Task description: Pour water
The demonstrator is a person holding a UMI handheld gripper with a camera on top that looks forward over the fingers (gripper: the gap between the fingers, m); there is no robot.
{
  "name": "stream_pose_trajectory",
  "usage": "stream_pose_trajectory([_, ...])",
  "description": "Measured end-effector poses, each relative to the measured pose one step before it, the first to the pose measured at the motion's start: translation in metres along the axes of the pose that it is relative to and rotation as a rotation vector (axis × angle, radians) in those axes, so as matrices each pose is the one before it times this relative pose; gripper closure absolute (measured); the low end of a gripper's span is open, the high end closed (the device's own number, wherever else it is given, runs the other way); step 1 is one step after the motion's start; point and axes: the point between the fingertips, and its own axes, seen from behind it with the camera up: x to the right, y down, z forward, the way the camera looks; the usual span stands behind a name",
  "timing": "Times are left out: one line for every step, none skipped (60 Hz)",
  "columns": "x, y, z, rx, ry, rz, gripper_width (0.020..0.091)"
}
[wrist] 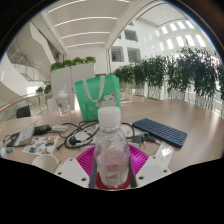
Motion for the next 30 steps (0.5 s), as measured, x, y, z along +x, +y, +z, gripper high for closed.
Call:
stream_pose_trajectory([0.00105,0.00069,-0.00087,-0.00290,-0.00068,0.0057,0.0641])
stream_pose_trajectory([0.00067,-0.00120,-0.00109,0.00593,-0.00177,0.0049,0.0641])
stream_pose_trajectory([-0.00154,0.00052,0.00339,0.00202,-0.00035,0.0023,0.0640])
stream_pose_trajectory([-0.00010,-0.00015,0.00011,0.00330,-0.00080,-0.0005,0.0629])
stream_pose_trajectory([-0.00030,0.00005,-0.00024,0.00300,-0.00082,-0.0030,0.0632])
stream_pose_trajectory([-0.00025,0.00027,-0.00048,0.00056,-0.00010,-0.0055,0.0628])
stream_pose_trajectory([-0.00008,0.00067,-0.00060,-0.00307,-0.00014,-0.0057,0.0617])
stream_pose_trajectory([-0.00007,-0.00004,-0.00077,-0.00232,0.00064,-0.0043,0.0608])
stream_pose_trajectory([0.00032,-0.00012,-0.00080,-0.00343,0.00207,-0.0024,0.0596])
stream_pose_trajectory([0.00055,0.00017,-0.00108,-0.00558,0.00244,-0.0011,0.0584])
stream_pose_trajectory([0.00048,0.00040,-0.00053,-0.00680,0.00414,-0.0003,0.0572])
stream_pose_trajectory([0.00099,0.00002,-0.00098,-0.00635,0.00496,0.0014,0.0560])
stream_pose_trajectory([0.00016,0.00147,0.00089,-0.00888,0.00716,0.0055,0.0547])
stream_pose_trajectory([0.00173,0.00144,-0.00120,-0.01112,0.00868,0.0049,0.0518])
stream_pose_trajectory([0.00154,0.00185,-0.00131,-0.01228,0.00785,0.0049,0.0479])
stream_pose_trajectory([0.00133,0.00150,-0.00198,-0.01159,0.00780,0.0062,0.0433])
stream_pose_trajectory([0.00117,0.00153,-0.00223,-0.01078,0.00695,0.0073,0.0386])
stream_pose_trajectory([0.00082,0.00067,-0.00302,-0.00824,0.00478,0.0071,0.0342])
stream_pose_trajectory([-0.00013,0.00018,-0.00323,-0.00586,0.00182,0.0070,0.0306])
stream_pose_trajectory([0.00142,0.00158,-0.00128,0.00003,-0.00286,0.0057,0.0275])
stream_pose_trajectory([0.00029,0.00027,-0.00253,-0.00093,0.00158,0.0080,0.0260])
stream_pose_trajectory([-0.00041,-0.00109,-0.00570,-0.00079,0.00244,0.0069,0.0259])
stream_pose_trajectory([-0.00113,-0.00044,-0.00672,-0.00232,0.00006,0.0071,0.0262])
stream_pose_trajectory([-0.00103,-0.00003,-0.00734,-0.00447,-0.00072,0.0071,0.0269])
stream_pose_trajectory([-0.00058,0.00049,-0.00769,-0.00708,0.00096,0.0063,0.0268])
stream_pose_trajectory([0.00033,0.00057,-0.00833,-0.00820,0.00438,0.0051,0.0266])
stream_pose_trajectory([0.00112,0.00035,-0.00924,-0.00713,0.00662,0.0039,0.0266])
stream_pose_trajectory([0.00368,-0.00054,-0.00367,-0.00174,0.00534,0.0027,0.0266])
stream_pose_trajectory([-0.00177,0.00121,-0.00408,0.00064,0.00767,-0.0006,0.0266])
stream_pose_trajectory([0.00016,-0.00105,-0.00976,0.00283,0.00592,-0.0008,0.0265])
